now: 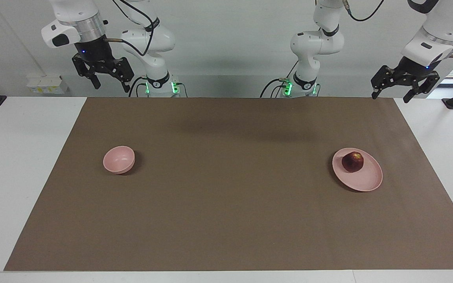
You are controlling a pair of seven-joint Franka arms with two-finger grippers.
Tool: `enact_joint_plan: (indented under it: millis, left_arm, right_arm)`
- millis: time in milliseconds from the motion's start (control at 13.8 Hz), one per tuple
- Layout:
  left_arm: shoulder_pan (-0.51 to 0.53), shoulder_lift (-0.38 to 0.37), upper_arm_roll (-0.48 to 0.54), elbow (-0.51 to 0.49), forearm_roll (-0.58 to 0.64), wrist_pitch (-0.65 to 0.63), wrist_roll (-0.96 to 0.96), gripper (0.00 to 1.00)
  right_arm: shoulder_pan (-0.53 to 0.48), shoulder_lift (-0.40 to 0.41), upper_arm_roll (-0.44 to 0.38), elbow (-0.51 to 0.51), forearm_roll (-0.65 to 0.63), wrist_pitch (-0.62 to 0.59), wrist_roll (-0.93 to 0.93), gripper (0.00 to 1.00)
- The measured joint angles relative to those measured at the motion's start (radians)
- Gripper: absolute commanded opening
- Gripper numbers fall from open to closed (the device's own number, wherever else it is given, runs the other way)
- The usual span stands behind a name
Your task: Move apple from plate to bowl
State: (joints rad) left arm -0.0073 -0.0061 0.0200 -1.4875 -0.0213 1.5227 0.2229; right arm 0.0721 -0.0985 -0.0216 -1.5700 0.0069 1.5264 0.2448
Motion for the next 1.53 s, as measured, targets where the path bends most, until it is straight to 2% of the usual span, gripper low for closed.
enact_joint_plan:
  millis: [872, 1235, 1526]
  left_arm:
    - [0.029, 0.008, 0.009, -0.324, -0.001, 0.421, 0.071, 1.00]
    - [0.029, 0.044, 0.008, -0.499, -0.001, 0.662, 0.075, 1.00]
    - [0.029, 0.101, 0.005, -0.626, -0.001, 0.857, 0.078, 1.00]
  right_arm:
    - [0.000, 0.000, 0.000, 0.000, 0.000, 0.000, 0.000, 1.00]
    - [0.000, 0.000, 0.000, 0.000, 0.000, 0.000, 0.000, 1.00]
    - [0.000, 0.000, 0.000, 0.000, 0.000, 0.000, 0.000, 1.00]
